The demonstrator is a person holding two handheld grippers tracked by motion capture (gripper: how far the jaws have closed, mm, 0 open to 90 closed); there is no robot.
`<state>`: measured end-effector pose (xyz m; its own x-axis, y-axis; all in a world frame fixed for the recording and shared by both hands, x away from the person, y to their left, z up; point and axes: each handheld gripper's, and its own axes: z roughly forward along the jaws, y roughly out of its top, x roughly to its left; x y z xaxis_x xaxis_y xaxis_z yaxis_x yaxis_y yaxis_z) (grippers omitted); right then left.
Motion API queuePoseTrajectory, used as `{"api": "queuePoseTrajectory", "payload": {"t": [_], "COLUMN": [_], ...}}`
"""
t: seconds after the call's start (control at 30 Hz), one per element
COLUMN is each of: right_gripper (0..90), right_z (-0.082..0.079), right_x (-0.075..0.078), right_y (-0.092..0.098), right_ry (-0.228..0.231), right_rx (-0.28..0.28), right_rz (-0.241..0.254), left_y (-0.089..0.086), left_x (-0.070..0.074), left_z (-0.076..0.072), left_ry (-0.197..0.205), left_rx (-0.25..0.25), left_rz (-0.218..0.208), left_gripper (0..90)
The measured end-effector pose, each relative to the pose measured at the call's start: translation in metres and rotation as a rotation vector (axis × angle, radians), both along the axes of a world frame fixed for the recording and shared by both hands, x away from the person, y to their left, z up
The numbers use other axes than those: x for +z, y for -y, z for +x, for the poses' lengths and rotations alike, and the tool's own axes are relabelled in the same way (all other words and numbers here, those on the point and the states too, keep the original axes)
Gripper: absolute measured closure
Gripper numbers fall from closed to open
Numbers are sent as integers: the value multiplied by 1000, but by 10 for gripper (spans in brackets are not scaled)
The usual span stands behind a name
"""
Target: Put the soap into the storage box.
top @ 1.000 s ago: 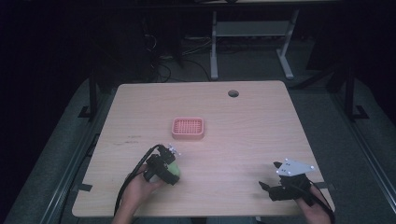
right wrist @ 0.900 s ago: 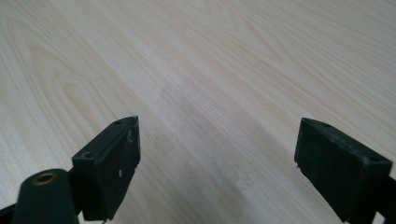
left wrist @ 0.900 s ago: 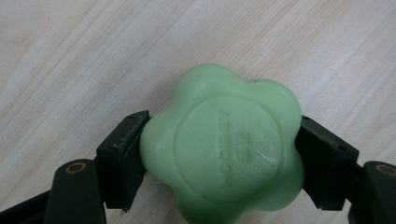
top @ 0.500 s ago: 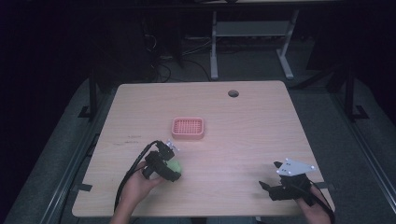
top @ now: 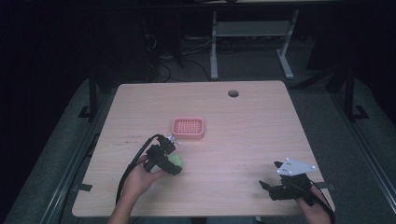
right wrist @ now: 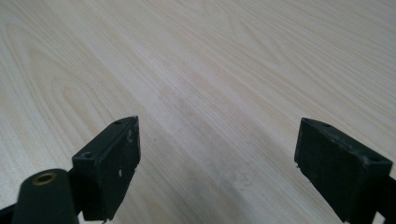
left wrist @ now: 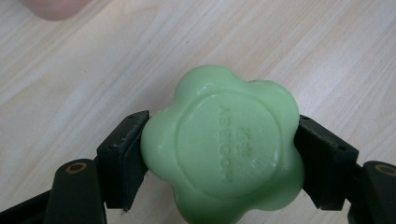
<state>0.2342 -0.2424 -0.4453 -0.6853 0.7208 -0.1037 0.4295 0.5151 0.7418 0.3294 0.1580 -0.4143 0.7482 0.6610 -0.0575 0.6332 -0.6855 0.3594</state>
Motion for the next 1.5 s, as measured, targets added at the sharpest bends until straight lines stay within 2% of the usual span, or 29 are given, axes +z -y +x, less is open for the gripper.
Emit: {"api": "queuePoseTrajectory", "payload": {"t": [0.4, 0.63, 0.93, 1.3, 1.5], "right_gripper": [138, 138, 138, 138, 138], "right_z": [0, 0, 0, 0, 0], "right_x": [1, 1, 1, 1, 0], "right_y": [0, 1, 0, 1, 1], "right_ry": [3, 4, 4, 0, 0], "right_rx": [-5, -4, -2, -8, -7], "right_rz": [7, 11, 16, 21, 21], "left_y": [5, 8, 10, 16, 22], "left_x": [3, 5, 11, 20, 22], "left_z": [14, 23, 31, 48, 57], "left_ry": [-2, -4, -4, 0, 7], "left_rx": [7, 5, 14, 16, 10], "left_rz": [-17, -13, -17, -26, -10], "left_gripper": [262, 263, 263, 262, 263]}}
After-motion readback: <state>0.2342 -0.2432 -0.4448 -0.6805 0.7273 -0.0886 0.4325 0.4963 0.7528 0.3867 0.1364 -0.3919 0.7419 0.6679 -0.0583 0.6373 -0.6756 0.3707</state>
